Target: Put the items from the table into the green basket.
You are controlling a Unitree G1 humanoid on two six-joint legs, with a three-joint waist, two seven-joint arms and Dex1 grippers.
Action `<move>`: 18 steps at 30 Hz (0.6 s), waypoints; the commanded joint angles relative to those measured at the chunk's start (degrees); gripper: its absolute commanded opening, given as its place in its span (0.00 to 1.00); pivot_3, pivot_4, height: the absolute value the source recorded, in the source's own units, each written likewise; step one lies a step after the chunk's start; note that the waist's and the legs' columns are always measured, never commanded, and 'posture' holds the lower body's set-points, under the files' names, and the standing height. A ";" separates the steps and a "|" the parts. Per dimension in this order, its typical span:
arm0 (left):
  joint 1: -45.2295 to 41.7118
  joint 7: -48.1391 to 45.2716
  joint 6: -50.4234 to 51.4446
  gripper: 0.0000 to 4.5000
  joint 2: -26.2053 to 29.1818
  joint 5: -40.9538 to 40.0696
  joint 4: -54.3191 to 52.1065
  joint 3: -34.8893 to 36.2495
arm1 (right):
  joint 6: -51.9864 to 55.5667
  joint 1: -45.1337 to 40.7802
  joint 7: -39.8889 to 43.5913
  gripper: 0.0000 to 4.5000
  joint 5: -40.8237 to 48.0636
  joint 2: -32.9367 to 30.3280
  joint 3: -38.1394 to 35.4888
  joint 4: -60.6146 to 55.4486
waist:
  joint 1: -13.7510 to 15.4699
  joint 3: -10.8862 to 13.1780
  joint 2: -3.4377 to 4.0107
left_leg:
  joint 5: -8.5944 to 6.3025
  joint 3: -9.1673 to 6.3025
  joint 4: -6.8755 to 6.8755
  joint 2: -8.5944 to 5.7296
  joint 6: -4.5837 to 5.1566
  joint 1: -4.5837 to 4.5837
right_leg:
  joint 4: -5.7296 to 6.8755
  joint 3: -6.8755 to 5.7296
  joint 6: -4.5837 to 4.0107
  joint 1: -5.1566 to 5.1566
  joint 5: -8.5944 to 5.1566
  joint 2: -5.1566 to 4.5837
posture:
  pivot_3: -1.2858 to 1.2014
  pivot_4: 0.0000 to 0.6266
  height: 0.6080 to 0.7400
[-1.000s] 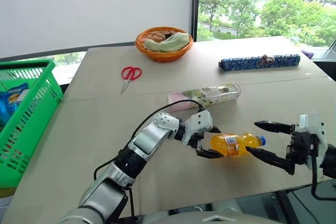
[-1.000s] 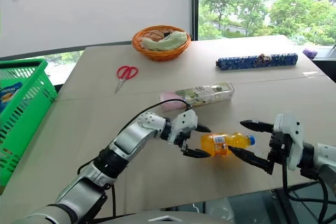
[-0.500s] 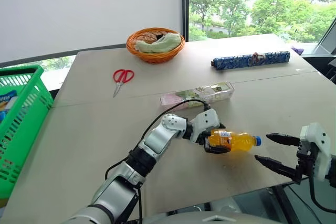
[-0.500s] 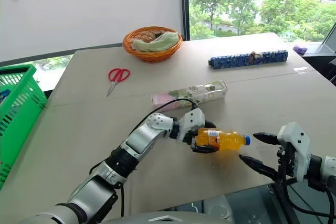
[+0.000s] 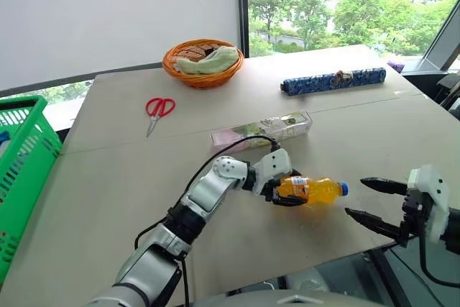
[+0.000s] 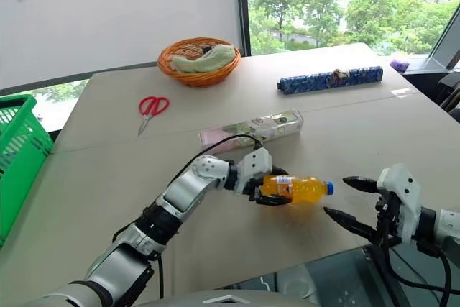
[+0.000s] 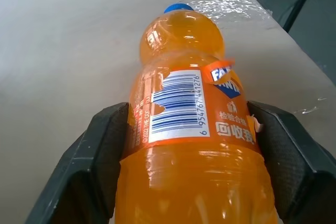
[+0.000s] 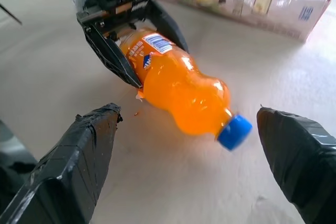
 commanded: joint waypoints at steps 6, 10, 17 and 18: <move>9.85 12.29 3.89 0.65 6.22 -14.43 -10.26 31.23 | -1.16 -11.45 -1.86 1.00 4.20 3.84 4.34 -0.50 | -0.05 0.05 -0.13 | 0.07 -0.03 0.01 0.10 -0.13 0.01 | -0.01 0.12 0.01 -0.01 0.02 0.11 | 0.38 0.00 1.00; 2.73 30.68 -2.18 0.65 6.18 -12.83 -4.43 45.77 | 1.11 -23.20 -3.81 1.00 12.35 8.11 7.24 -0.87 | 2.11 0.41 -0.68 | 0.07 -0.09 0.08 0.09 -0.12 -0.01 | 0.03 0.10 0.08 -0.02 0.14 0.12 | 0.41 0.00 1.00; -2.00 57.96 -11.27 0.65 16.42 0.24 5.51 59.23 | 4.18 -40.00 -5.11 1.00 14.77 10.95 14.29 4.03 | 5.21 0.35 -0.96 | 0.11 -0.07 -0.07 0.05 -0.22 -0.23 | -0.06 0.20 -0.01 -0.32 0.24 0.18 | 0.46 0.00 1.00; -1.92 60.01 -12.60 0.65 18.04 1.32 6.17 60.62 | 4.21 -41.16 -4.98 1.00 14.76 11.26 14.78 4.97 | 5.41 0.34 -0.97 | 0.11 -0.07 -0.11 0.05 -0.22 -0.25 | -0.08 0.18 -0.01 -0.34 0.24 0.18 | 0.46 0.00 1.00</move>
